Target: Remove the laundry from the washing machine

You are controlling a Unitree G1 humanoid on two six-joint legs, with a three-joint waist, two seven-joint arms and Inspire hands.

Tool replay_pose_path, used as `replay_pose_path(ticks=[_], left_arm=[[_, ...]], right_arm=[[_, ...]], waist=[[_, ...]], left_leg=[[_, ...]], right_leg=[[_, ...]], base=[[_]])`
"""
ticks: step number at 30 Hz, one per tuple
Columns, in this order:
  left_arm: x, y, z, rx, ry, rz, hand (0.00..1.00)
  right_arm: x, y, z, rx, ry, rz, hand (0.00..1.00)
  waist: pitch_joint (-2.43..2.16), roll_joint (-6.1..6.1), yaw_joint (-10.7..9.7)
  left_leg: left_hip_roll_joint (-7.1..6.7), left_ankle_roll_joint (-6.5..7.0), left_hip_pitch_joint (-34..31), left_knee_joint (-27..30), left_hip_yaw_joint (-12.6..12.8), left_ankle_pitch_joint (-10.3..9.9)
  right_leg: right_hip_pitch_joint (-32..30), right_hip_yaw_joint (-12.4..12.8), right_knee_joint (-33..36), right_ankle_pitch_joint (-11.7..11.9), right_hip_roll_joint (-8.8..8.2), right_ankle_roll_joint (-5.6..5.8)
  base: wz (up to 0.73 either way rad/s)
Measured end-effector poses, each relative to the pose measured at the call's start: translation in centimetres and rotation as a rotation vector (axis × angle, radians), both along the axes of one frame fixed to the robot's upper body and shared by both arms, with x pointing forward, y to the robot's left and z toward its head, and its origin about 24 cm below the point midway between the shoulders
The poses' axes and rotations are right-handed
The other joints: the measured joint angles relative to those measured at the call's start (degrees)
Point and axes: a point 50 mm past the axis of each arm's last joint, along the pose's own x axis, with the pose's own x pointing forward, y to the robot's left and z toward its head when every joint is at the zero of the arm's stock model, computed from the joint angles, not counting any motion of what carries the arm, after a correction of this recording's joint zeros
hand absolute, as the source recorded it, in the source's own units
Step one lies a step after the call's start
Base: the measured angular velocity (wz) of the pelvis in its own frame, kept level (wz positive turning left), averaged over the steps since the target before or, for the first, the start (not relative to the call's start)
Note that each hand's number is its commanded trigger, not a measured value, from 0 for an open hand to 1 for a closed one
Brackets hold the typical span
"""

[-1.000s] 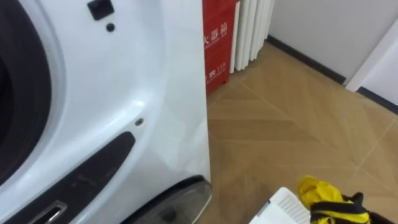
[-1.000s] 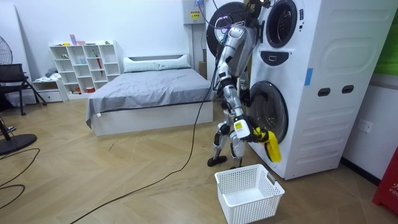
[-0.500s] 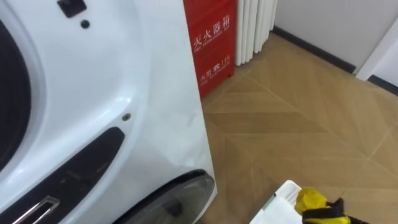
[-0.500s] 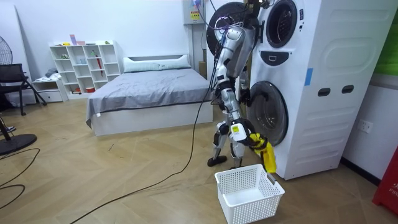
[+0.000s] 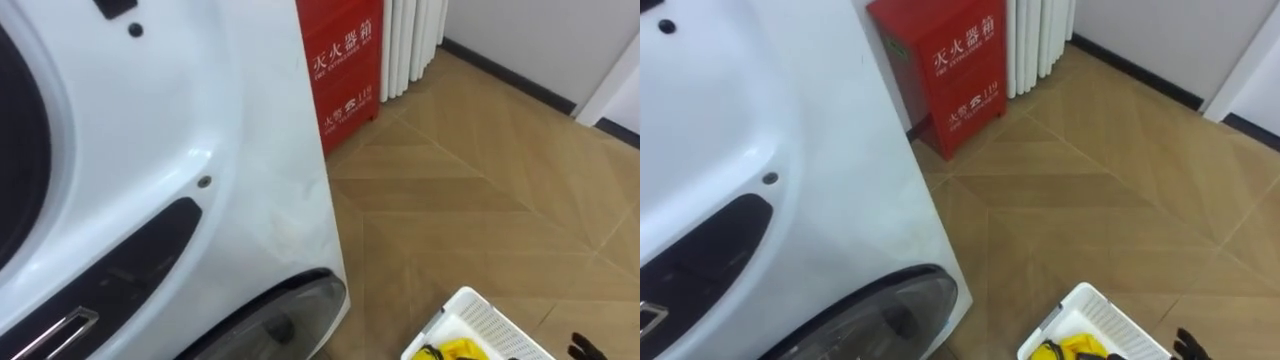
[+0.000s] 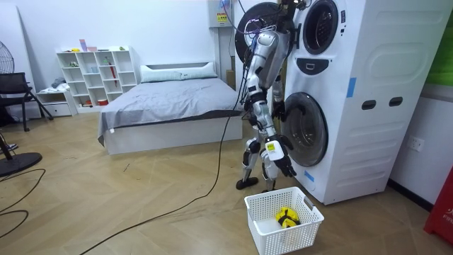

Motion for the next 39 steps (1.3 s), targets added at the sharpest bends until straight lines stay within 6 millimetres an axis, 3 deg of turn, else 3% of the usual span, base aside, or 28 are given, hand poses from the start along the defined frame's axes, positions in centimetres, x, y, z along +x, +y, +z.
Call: replay_pose_path(ticks=[9,14,20,22,24,26,28,30,31,34,39], left_arm=[[0.1,0.3,0.2,-0.014,-0.012,-0.010,0.00],[0.0,0.3,0.2,-0.016,-0.019,-0.010,0.00],[-0.6,0.0,0.2,-0.020,-0.047,-0.025,0.00],[-0.8,0.0,0.2,-0.020,-0.054,-0.023,0.00],[-0.9,-0.2,0.2,-0.014,-0.063,-0.019,0.00],[-0.9,-0.4,0.1,-0.015,-0.067,-0.011,0.00],[-0.9,-0.6,0.1,-0.011,-0.073,-0.012,0.00],[-1.0,-0.7,0.0,-0.010,-0.075,-0.009,0.00],[-1.2,-0.8,0.0,-0.012,-0.072,-0.003,0.00],[-2.0,-1.1,-0.2,-0.020,-0.061,0.036,0.00],[-2.5,-0.6,-0.3,0.002,-0.055,0.100,0.00]], right_arm=[[-0.8,0.0,-0.4,-0.005,0.028,0.020,0.00],[-2.4,0.0,-1.1,-0.016,0.081,0.027,0.00],[-4.8,1.0,-3.2,-0.012,0.210,0.079,0.00],[-6.1,1.8,-4.0,0.016,0.252,0.103,0.00],[-6.4,2.9,-4.6,0.047,0.266,0.121,0.00],[-6.7,4.1,-5.3,0.090,0.282,0.131,0.00],[-6.7,5.9,-6.1,0.144,0.312,0.178,0.00],[-7.0,6.6,-6.5,0.166,0.330,0.211,0.00],[-7.5,6.8,-6.7,0.178,0.350,0.219,0.00],[-9.2,7.2,-7.5,0.207,0.412,0.202,0.00],[-10.8,7.6,-8.2,0.233,0.477,0.170,0.00]], waist=[[-0.11,-0.42,0.1],[-0.16,-0.35,1.0],[-0.09,-0.50,2.4],[0.01,-1.13,3.8],[-0.09,-1.81,4.8],[0.12,-2.76,5.1],[-0.12,-4.60,5.4],[0.11,-6.31,6.3],[-0.18,-7.16,6.8],[-0.62,-8.36,8.4],[-0.50,-9.05,11.0]], left_leg=[[0.08,0.12,0.1,0.0,-1.6,0.1],[0.65,0.08,1.7,-0.3,-2.6,0.1],[0.94,-0.53,5.9,-1.6,-6.2,0.4],[1.17,-0.93,7.9,-2.2,-8.0,0.4],[1.22,-1.15,8.6,-2.6,-9.4,0.6],[1.25,-1.24,9.3,-2.5,-11.8,0.7],[1.18,-1.30,10.3,-2.5,-14.6,1.5],[1.43,-1.44,11.6,-2.6,-15.7,1.6],[1.62,-1.45,11.9,-2.6,-16.9,1.6],[2.06,-1.47,13.1,-2.7,-18.9,1.6],[2.01,-1.46,14.4,-2.8,-20.8,1.6]], right_leg=[[0.4,-1.8,0.0,-0.4,-0.69,-0.11],[2.2,-3.9,-0.3,-1.2,-1.18,-0.22],[6.8,-7.4,-0.3,-3.0,-1.59,-1.14],[8.9,-8.9,-0.2,-4.1,-1.69,-1.59],[9.6,-9.7,-0.2,-4.4,-1.73,-1.85],[10.7,-11.1,-0.2,-4.8,-2.09,-2.16],[12.5,-11.9,-0.5,-5.6,-2.48,-2.33],[14.3,-12.5,-1.4,-5.8,-2.48,-2.40],[15.3,-13.5,-2.2,-5.8,-2.67,-2.42],[18.4,-15.2,-4.8,-5.2,-2.92,-2.58],[20.9,-18.1,-6.3,-4.9,-3.79,-2.43]], base=[[0.08],[0.12],[0.28],[0.33],[0.28],[0.35],[0.41],[0.31],[0.35],[0.38],[0.21]])
